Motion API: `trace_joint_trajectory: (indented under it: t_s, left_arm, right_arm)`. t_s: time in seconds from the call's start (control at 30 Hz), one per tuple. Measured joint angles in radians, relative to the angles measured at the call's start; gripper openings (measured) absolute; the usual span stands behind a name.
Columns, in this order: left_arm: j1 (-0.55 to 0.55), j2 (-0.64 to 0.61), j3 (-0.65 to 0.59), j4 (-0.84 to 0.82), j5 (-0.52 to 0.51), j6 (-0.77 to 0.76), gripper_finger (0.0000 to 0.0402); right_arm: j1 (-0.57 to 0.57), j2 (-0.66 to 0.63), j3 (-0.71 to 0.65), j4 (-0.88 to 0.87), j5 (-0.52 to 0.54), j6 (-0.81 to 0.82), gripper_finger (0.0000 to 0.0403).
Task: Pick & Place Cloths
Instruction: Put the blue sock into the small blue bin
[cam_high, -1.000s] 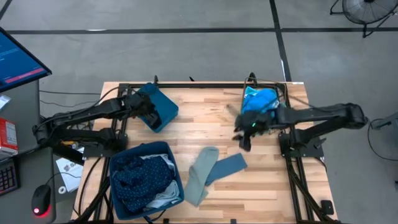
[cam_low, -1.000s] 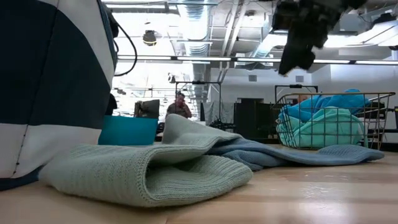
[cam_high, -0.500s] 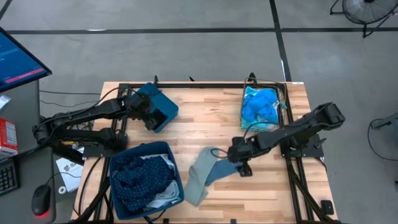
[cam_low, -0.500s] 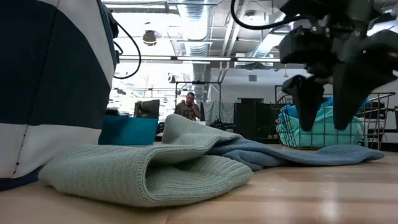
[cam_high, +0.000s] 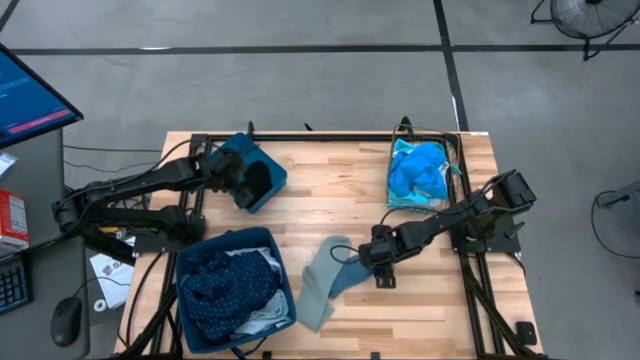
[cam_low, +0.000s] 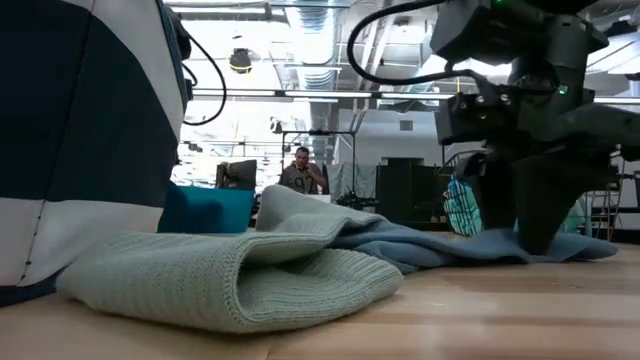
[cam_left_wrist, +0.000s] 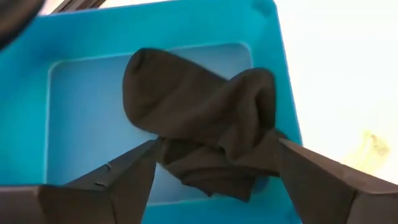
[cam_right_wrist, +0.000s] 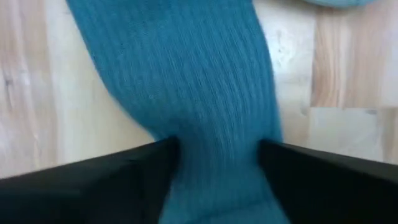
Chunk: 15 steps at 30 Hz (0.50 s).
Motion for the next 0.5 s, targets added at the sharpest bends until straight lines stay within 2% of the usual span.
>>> trace_joint_trajectory:
  t_s: [0.2,0.23,0.5]
  left_arm:
    - [0.000,0.000,0.037,0.007,0.036,0.000,0.0270]
    - [0.000,0.000,0.044,0.009,0.044,0.001,0.0265]
    - [-0.011,-0.043,0.095,0.048,0.076,0.005,0.0237]
  right_arm:
    - [-0.045,-0.049,-0.015,-0.059,-0.030,0.049,0.0038]
    - [-0.056,-0.062,-0.016,-0.068,-0.026,0.058,0.0021]
    - [-0.175,-0.228,-0.019,-0.074,0.009,0.061,0.0007]
